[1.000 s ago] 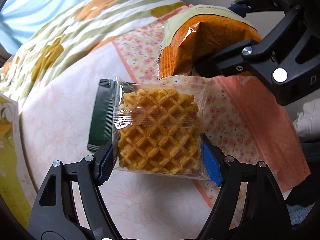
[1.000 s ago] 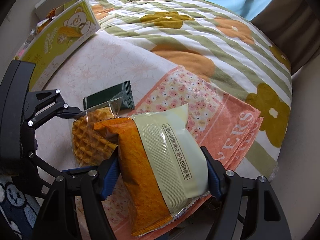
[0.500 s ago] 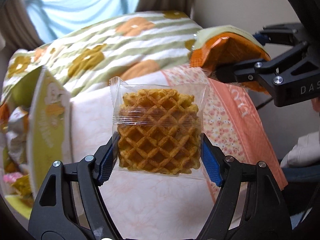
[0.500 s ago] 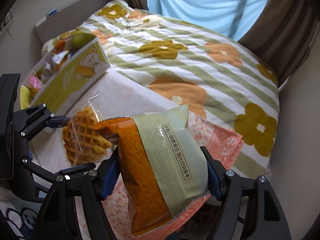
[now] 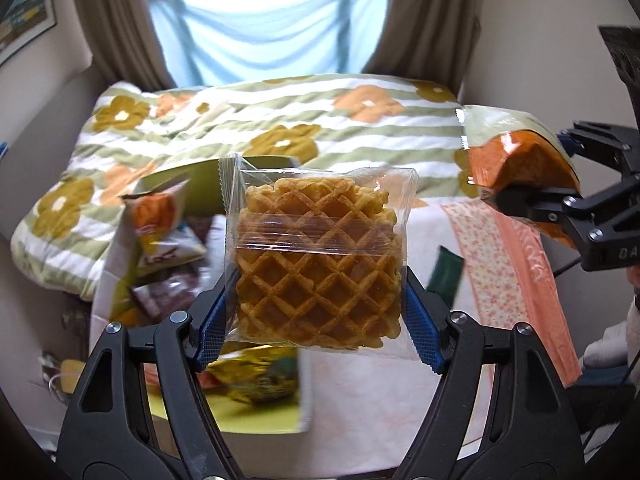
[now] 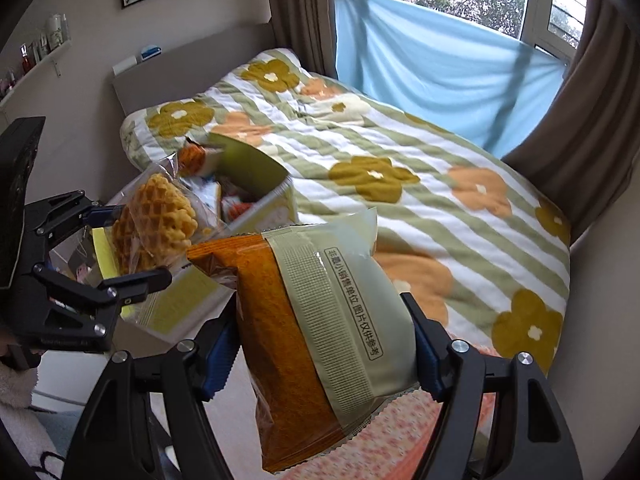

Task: Organize snacks
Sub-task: 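Carry both packs over the box and open both tools to drop them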

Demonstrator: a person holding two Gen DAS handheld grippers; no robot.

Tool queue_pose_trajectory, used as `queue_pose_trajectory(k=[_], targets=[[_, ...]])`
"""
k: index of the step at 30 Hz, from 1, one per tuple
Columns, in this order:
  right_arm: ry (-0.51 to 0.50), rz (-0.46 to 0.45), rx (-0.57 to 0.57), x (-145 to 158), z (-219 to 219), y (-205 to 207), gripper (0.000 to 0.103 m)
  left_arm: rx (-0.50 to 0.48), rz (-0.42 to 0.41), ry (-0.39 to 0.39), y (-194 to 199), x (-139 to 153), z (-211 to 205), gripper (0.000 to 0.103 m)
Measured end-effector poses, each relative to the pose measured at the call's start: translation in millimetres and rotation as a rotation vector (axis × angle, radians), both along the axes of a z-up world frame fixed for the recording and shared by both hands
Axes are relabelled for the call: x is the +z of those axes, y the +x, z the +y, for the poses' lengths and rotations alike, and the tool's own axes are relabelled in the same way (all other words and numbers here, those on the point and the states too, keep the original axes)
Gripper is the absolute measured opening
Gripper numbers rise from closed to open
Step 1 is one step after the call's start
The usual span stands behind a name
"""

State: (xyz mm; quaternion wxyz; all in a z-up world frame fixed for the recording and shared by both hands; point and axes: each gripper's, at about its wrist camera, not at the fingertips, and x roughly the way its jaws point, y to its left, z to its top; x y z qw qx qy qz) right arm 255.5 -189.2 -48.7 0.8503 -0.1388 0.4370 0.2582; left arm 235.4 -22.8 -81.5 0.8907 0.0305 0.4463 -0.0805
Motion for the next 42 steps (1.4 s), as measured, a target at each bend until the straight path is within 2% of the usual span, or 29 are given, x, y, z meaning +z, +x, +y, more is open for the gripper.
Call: queue_pose_trajectory(k=[5,9,16,18,21,22,25,26,30,36,42], targets=[[-0.002,-0.014,-0.028,1.0,59.5,-0.9,0.070,0.044,0.018,-0.035,9.8,-2.8,71.9,0.073],[0.007,-0.007,-0.053,-2.1,107.5,2.8,0.070,0.052,0.048,-0.032,23.0,-13.3,120.5,0.073],[-0.053,-0.012,-0.116,-20.2,176.5,-1.3,0.070,0.008,0.119,-0.017,46.5,-46.4,180.0,0.073],[-0.059,-0.011,-0.147,-24.6,186.8,-3.6,0.070,-0.021,0.134,0.003,52.4,-55.3,186.3,0.073],[-0.052,0.010,-0.200,-30.7,195.9,-5.5,0.070,-0.064,0.155,-0.007,60.3,-65.5,191.1,0.074],[-0.050,0.017,-0.219,-31.3,197.5,-7.2,0.070,-0.068,0.157,-0.004,61.8,-67.4,191.2,0.078],[-0.043,0.036,-0.270,-32.1,197.7,-10.8,0.070,-0.091,0.159,0.015,58.7,-70.8,188.6,0.103],[-0.043,0.038,-0.280,-32.3,197.9,-11.7,0.070,-0.095,0.134,0.018,54.7,-68.2,189.1,0.103],[-0.037,0.043,-0.297,-30.4,198.1,-18.6,0.070,-0.083,0.119,0.069,39.3,-62.3,192.7,0.103],[0.008,0.059,-0.291,-33.4,212.5,-23.4,0.070,-0.027,0.123,0.036,9.0,-54.4,217.9,0.103],[0.038,0.097,-0.280,-43.6,233.7,-20.0,0.071,0.025,0.127,0.035,3.0,-53.3,234.8,0.103]])
